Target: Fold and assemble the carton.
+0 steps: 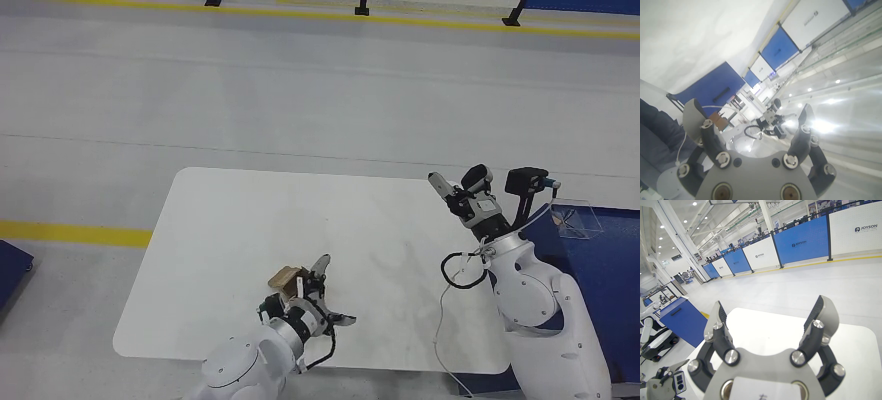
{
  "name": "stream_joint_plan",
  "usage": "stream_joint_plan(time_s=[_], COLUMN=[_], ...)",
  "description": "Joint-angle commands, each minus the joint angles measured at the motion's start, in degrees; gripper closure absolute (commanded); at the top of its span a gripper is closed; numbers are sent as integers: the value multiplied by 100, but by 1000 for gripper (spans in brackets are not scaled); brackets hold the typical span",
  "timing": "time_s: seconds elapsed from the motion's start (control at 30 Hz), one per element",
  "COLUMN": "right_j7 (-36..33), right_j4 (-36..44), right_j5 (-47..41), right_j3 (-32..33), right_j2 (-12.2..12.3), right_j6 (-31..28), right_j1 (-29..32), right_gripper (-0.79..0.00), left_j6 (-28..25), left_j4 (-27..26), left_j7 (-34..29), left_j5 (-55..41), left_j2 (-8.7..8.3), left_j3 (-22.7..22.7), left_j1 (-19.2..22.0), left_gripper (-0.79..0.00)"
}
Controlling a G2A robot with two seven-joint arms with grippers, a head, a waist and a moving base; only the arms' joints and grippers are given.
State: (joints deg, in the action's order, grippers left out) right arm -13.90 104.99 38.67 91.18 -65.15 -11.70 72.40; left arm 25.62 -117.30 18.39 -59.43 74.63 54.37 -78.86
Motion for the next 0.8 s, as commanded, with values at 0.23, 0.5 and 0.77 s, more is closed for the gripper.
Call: stream_joint_plan(time_s=[0.23, 0.5, 0.77], right_j7=[0, -739, -1519], right_j4=[0, -145, -758], right_j5=[0, 290, 1391], right_j3=[0, -612, -2107], right_j2=[0, -36, -169], right_j6=[0, 624, 837], right_j1=[0, -382, -1027], right_gripper=[-785, -785, -785], left_j6=[13, 496, 2440], left_j4=[-2, -332, -1734], left_j7=[436, 356, -208], left_j5=[-13, 863, 4172], left_j2=[2, -101, -584], left_j3=[-2, 224, 987], left_j1=[5, 13, -953], left_gripper=[-785, -785, -785])
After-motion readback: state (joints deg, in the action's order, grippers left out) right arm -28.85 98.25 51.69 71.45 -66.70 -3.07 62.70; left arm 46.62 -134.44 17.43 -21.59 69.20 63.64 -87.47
